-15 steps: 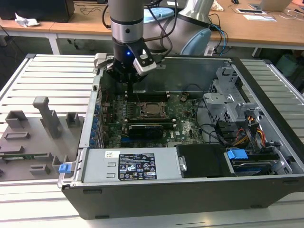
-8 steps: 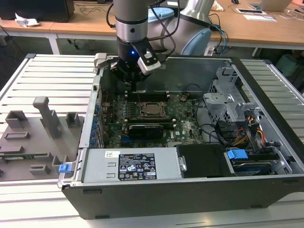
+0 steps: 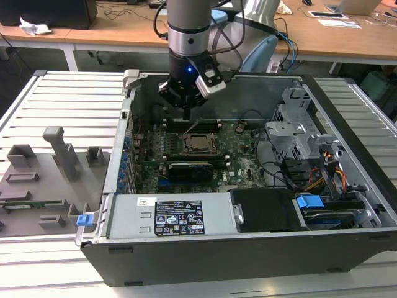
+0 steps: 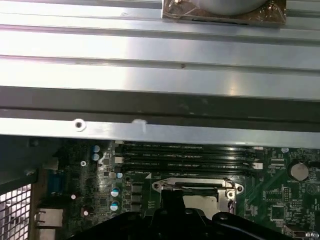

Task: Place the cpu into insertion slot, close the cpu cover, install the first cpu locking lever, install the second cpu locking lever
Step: 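Install the first cpu locking lever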

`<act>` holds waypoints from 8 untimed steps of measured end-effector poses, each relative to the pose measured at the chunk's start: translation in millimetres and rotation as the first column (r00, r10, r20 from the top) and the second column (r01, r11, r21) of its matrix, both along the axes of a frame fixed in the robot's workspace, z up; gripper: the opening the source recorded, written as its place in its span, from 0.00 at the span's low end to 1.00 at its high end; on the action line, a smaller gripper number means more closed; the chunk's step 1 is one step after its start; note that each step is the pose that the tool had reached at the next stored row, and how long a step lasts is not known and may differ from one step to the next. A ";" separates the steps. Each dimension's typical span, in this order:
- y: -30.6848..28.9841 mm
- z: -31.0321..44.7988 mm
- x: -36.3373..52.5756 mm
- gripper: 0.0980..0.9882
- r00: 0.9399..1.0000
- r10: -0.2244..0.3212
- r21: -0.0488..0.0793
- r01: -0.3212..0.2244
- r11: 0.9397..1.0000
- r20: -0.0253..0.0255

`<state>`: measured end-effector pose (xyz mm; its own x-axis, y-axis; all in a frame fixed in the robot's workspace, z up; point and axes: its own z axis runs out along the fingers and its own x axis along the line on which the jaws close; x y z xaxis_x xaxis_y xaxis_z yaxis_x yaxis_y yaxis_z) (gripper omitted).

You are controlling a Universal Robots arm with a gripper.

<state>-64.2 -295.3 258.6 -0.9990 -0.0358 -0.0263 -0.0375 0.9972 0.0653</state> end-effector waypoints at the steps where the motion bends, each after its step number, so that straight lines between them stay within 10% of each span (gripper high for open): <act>1: 0.0 -0.3 3.0 0.00 1.000 0.000 0.000 0.000 1.000 0.000; 5: 0.0 -1.6 11.0 0.00 1.000 0.000 0.006 0.000 1.000 0.000; 8: 0.0 -2.6 11.2 0.00 1.000 0.000 0.038 0.000 0.999 0.000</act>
